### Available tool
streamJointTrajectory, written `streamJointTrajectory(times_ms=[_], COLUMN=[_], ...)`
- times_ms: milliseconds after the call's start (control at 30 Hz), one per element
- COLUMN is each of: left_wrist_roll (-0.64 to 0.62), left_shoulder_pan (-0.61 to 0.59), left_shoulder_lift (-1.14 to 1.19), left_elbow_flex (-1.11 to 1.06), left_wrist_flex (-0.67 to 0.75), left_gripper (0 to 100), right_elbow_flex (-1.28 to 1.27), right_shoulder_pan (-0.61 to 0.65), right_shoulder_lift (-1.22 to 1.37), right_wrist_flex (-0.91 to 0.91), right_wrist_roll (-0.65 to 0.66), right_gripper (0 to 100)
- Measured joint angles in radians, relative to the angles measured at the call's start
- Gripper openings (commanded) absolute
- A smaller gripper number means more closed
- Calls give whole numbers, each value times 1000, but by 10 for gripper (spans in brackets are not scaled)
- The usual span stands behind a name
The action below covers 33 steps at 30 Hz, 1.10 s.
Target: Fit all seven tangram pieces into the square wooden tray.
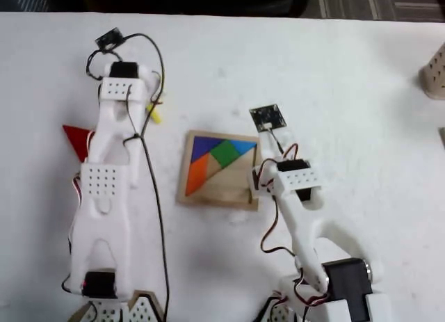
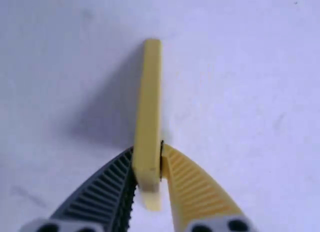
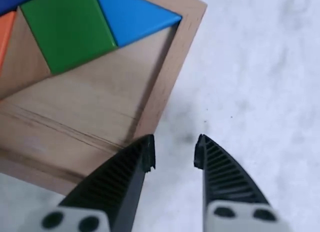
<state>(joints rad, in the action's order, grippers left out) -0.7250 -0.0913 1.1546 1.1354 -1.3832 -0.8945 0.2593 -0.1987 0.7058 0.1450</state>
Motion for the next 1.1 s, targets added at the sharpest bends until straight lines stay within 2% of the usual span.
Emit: streamJointTrajectory(times_ms=[200, 533, 800, 967, 1100], left_wrist_roll=[0, 0, 0, 5, 98], left_shoulder_pan=[3, 107, 236, 307, 310], left_shoulder_lift=[0, 0, 0, 0, -12], left_elbow_flex=[29, 338, 345, 345, 307], left_wrist_flex=[-37, -385, -400, -400, -400], left_gripper=[20, 20, 20, 20, 20], right_elbow_flex=[-8, -89, -94, -94, -94], right_shoulder_pan=[-63, -193, -347, -377, -376], right_shoulder_lift=[-20, -193, -189, -189, -189], right_wrist_flex=[8, 28, 54, 54, 54], right_wrist_roll=[0, 0, -80, -92, -92], right_gripper=[137, 137, 137, 137, 137])
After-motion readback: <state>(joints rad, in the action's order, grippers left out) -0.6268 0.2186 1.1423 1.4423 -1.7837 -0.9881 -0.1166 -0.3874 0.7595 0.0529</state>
